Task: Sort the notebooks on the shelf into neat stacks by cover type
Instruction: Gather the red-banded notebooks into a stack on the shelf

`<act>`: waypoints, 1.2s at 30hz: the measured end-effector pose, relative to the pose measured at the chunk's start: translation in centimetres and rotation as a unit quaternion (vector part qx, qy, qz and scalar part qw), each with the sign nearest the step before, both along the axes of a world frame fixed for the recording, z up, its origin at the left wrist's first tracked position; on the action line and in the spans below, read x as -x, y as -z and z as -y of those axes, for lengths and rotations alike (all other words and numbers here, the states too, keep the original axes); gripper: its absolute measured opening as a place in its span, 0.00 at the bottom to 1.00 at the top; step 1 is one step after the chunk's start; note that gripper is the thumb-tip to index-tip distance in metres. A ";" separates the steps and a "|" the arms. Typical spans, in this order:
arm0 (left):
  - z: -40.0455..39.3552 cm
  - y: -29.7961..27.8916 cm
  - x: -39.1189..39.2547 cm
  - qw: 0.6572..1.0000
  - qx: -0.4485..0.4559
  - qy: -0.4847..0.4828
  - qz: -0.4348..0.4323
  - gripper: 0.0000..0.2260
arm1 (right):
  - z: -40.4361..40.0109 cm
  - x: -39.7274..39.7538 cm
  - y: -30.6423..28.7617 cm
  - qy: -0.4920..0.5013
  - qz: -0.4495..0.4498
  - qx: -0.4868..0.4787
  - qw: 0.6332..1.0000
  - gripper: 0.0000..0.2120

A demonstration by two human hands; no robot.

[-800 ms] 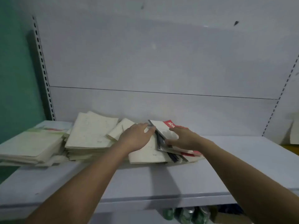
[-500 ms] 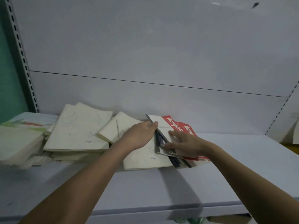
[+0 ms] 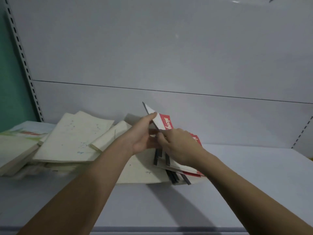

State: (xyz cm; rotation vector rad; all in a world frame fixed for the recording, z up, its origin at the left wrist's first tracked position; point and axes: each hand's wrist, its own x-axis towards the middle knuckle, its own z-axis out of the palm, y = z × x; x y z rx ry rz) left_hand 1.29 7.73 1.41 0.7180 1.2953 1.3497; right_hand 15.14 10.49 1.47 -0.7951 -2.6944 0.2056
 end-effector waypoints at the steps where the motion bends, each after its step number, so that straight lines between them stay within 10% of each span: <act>1: 0.0 0.1 -0.4 1.000 0.009 -0.026 -0.009 0.16 | 0.2 -0.1 0.5 -0.010 0.012 0.004 1.000 0.16; 6: 0.2 1.7 -0.7 0.987 -0.005 -0.147 -0.068 0.17 | -1.3 -2.1 2.0 -0.033 0.010 0.165 0.986 0.29; 9: 1.1 1.5 1.0 0.977 -0.033 -0.192 -0.089 0.16 | -2.8 -4.0 2.8 -0.006 -0.061 0.120 0.991 0.31; 14: 2.7 1.0 2.8 0.967 -0.045 -0.213 -0.130 0.16 | -3.1 -5.7 5.5 0.030 0.127 0.038 0.991 0.37; 21: 3.4 1.8 1.9 0.963 -0.026 -0.202 -0.179 0.16 | -3.7 -6.2 5.2 0.031 0.111 0.026 0.993 0.33; 28: 4.1 1.2 2.4 0.952 -0.026 -0.230 -0.202 0.14 | -3.2 -6.1 5.9 0.087 -0.055 -0.014 0.995 0.14; 31: 4.5 1.4 2.3 0.953 -0.020 -0.224 -0.204 0.14 | -2.5 -6.2 5.7 0.080 -0.014 0.013 0.997 0.21; 36: 4.6 1.4 1.7 0.959 -0.011 -0.207 -0.192 0.14 | -3.8 -6.5 3.8 0.087 -0.236 0.143 0.957 0.26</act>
